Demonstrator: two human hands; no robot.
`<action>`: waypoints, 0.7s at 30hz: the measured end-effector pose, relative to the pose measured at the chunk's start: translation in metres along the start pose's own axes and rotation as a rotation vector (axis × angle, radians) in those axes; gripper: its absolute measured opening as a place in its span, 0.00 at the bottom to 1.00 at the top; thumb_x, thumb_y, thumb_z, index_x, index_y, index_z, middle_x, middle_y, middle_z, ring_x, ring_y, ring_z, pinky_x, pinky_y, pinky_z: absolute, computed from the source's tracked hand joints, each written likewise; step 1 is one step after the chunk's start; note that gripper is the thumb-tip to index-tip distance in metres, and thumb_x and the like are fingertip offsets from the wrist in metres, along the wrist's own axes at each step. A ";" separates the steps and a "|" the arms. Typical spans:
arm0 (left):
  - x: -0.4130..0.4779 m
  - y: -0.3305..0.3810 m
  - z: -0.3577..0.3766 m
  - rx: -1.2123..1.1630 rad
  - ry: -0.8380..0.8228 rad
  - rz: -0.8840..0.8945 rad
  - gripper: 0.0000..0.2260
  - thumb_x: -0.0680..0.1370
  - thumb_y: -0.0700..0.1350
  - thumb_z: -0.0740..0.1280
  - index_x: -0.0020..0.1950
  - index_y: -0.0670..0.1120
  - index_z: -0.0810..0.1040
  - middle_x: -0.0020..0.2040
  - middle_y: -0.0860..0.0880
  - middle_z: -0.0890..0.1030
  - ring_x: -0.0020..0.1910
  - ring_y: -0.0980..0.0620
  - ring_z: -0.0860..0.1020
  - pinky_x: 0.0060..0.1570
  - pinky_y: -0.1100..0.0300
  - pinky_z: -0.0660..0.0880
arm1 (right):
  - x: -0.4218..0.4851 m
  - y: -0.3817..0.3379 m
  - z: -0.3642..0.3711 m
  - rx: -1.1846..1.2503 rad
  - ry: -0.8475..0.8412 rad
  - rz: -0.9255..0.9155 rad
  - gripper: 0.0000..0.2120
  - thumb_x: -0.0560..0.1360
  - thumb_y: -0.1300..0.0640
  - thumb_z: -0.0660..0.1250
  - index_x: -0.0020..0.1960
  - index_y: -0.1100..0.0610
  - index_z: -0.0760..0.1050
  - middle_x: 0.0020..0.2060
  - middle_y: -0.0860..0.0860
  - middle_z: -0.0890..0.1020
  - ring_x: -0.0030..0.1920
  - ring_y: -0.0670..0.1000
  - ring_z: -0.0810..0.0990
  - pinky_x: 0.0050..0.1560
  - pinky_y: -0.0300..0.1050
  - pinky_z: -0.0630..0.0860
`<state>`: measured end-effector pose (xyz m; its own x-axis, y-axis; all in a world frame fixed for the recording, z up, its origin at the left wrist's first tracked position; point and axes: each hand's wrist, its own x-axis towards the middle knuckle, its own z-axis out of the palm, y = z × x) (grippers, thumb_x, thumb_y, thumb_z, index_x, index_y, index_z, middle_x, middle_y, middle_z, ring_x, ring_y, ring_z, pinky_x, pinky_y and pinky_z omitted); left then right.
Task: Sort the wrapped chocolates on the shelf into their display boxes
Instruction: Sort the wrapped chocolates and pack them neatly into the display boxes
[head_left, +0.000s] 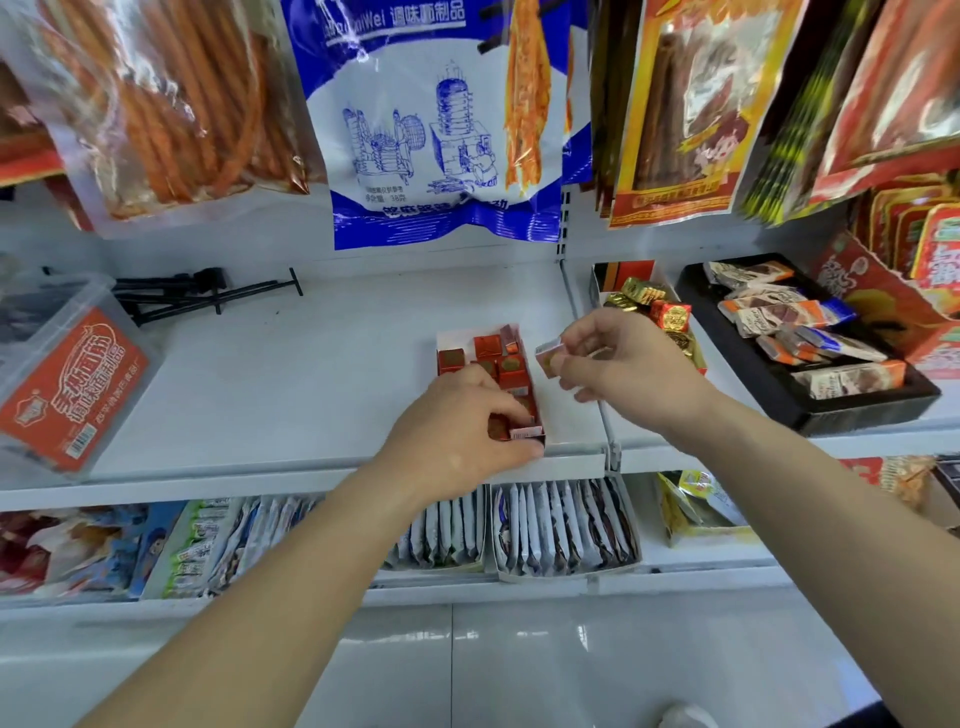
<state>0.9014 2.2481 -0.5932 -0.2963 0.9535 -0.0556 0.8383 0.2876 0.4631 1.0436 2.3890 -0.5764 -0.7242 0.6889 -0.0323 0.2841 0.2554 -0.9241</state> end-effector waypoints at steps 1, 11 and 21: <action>-0.001 0.003 0.004 0.041 0.008 -0.008 0.17 0.73 0.62 0.70 0.60 0.59 0.81 0.54 0.57 0.71 0.57 0.55 0.69 0.57 0.55 0.71 | -0.007 -0.001 0.000 0.014 0.013 0.016 0.05 0.75 0.60 0.72 0.49 0.59 0.77 0.41 0.54 0.84 0.43 0.53 0.84 0.43 0.50 0.83; 0.003 0.007 0.010 0.010 0.070 -0.062 0.15 0.72 0.56 0.74 0.57 0.54 0.83 0.53 0.56 0.73 0.56 0.53 0.72 0.57 0.54 0.71 | -0.052 0.005 -0.002 0.020 0.068 0.031 0.06 0.78 0.61 0.68 0.53 0.58 0.81 0.39 0.54 0.86 0.41 0.50 0.86 0.47 0.48 0.83; -0.023 0.016 -0.023 -0.538 0.241 -0.150 0.05 0.78 0.47 0.70 0.52 0.52 0.84 0.48 0.54 0.84 0.46 0.57 0.82 0.49 0.62 0.79 | -0.041 -0.002 -0.010 0.147 0.038 0.058 0.09 0.79 0.63 0.66 0.58 0.62 0.79 0.43 0.56 0.86 0.42 0.50 0.86 0.45 0.42 0.83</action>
<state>0.9114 2.2288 -0.5639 -0.5413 0.8406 0.0173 0.4486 0.2714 0.8515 1.0786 2.3669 -0.5692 -0.6843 0.7252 -0.0756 0.2282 0.1146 -0.9668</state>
